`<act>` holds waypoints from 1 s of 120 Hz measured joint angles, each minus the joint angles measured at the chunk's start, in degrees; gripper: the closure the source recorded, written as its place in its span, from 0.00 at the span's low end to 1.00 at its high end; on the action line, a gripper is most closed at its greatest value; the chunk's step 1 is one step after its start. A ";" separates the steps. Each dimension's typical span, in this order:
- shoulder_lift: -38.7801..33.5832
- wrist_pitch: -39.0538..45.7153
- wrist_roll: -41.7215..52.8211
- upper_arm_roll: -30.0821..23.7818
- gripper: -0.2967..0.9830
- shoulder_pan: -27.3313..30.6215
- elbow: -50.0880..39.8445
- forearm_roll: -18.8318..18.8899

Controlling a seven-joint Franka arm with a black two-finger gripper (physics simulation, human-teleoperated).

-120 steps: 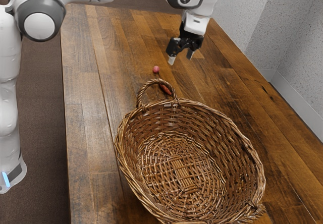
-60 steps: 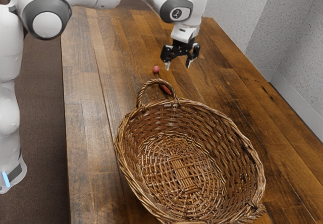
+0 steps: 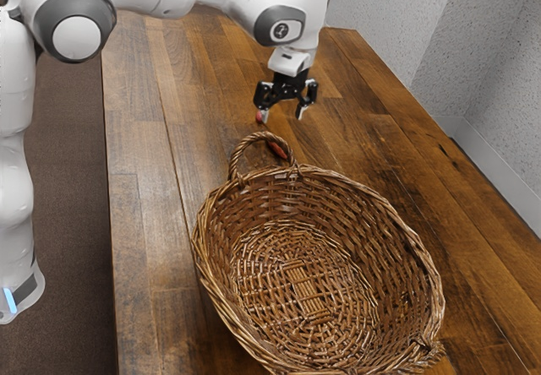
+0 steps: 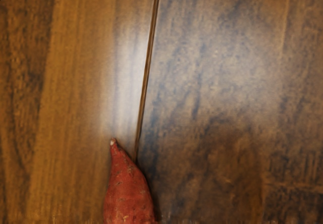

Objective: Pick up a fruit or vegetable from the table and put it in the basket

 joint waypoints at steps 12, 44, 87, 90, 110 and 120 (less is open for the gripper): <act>0.55 0.79 -0.31 0.34 0.24 0.04 -0.01 -0.04; 3.87 2.29 -1.27 0.55 0.24 -0.12 -0.01 -0.09; 6.15 3.44 -3.88 2.07 0.24 0.28 -0.26 -0.22; 6.24 3.48 -4.07 2.22 0.24 0.34 -0.30 -0.25; 6.56 3.76 -5.13 2.47 0.24 0.33 -0.36 -0.33; 6.78 4.08 -5.56 2.48 0.24 0.32 -0.36 -0.34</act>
